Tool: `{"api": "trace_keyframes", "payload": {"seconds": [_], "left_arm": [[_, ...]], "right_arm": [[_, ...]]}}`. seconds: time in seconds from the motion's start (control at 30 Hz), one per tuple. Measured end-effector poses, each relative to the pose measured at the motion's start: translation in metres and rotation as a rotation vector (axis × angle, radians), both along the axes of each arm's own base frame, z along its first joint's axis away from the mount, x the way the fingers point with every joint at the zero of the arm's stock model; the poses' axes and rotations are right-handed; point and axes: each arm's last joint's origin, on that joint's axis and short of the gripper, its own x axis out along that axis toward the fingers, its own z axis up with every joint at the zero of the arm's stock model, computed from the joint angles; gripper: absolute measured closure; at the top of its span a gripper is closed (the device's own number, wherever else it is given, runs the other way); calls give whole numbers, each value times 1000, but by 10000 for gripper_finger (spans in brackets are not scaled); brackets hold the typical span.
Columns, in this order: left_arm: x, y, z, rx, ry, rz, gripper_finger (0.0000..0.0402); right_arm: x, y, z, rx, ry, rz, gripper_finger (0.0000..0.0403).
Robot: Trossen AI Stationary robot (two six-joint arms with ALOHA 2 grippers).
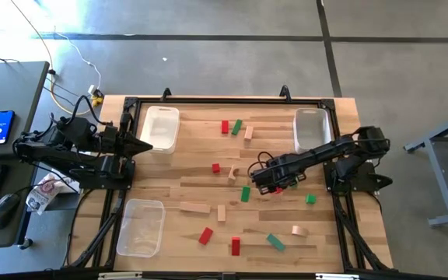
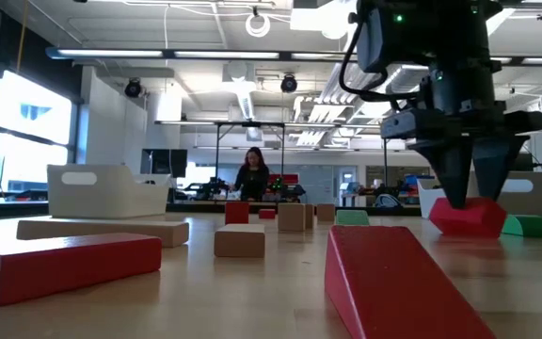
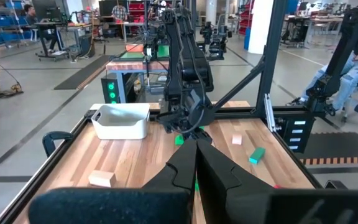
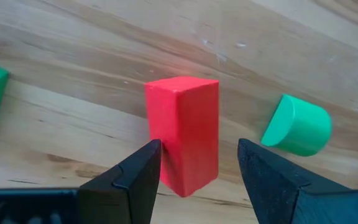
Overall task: Sort & place blocks by color
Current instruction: Put the red block into the gray bin
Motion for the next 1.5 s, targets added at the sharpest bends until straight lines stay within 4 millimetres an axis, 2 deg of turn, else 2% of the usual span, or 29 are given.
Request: {"api": "trace_keyframes", "payload": {"seconds": [0.37, 0.67, 0.77, 0.87, 1.0, 1.27, 1.5], "left_arm": [[0, 0, -1, 0, 7, 0, 401], [0, 0, -3, -6, 28, 1, 401], [0, 0, -3, -7, 30, 1, 401], [0, 0, -3, -7, 30, 1, 401], [0, 0, -3, -7, 29, 1, 401], [-1, 2, -3, -34, 24, 62, 401], [-1, 2, -3, -52, 22, 66, 401]], "right_arm": [[3, 0, -1, -9, -33, 8, 201], [10, 2, -23, -5, 25, 52, 203], [11, 2, -26, -4, 32, 69, 214], [11, 2, -26, 5, 34, 78, 245], [10, 2, -25, 7, 40, 94, 294], [7, 1, -22, 10, 64, 161, 294], [-3, -2, 5, -43, 7, 167, 294]]}}
